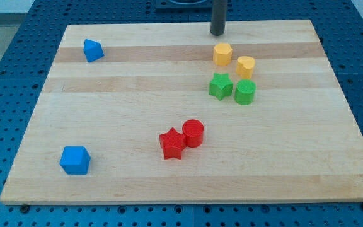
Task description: Push the yellow hexagon into the green blocks
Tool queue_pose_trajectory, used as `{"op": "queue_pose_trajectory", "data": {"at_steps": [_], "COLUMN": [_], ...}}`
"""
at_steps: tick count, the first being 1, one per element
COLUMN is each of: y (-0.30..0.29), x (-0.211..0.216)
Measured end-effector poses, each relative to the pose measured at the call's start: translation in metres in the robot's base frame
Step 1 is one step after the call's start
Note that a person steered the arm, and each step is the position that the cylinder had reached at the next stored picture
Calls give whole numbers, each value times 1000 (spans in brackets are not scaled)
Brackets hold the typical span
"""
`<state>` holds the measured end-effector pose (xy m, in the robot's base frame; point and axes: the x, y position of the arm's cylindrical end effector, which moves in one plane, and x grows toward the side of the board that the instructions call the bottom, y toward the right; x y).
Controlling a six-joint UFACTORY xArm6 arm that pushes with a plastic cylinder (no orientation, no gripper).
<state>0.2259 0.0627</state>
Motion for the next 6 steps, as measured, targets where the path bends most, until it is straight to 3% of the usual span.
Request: {"op": "queue_pose_trajectory", "data": {"at_steps": [2,4,6], "y": [2,12,5], "x": [46,144,158]}}
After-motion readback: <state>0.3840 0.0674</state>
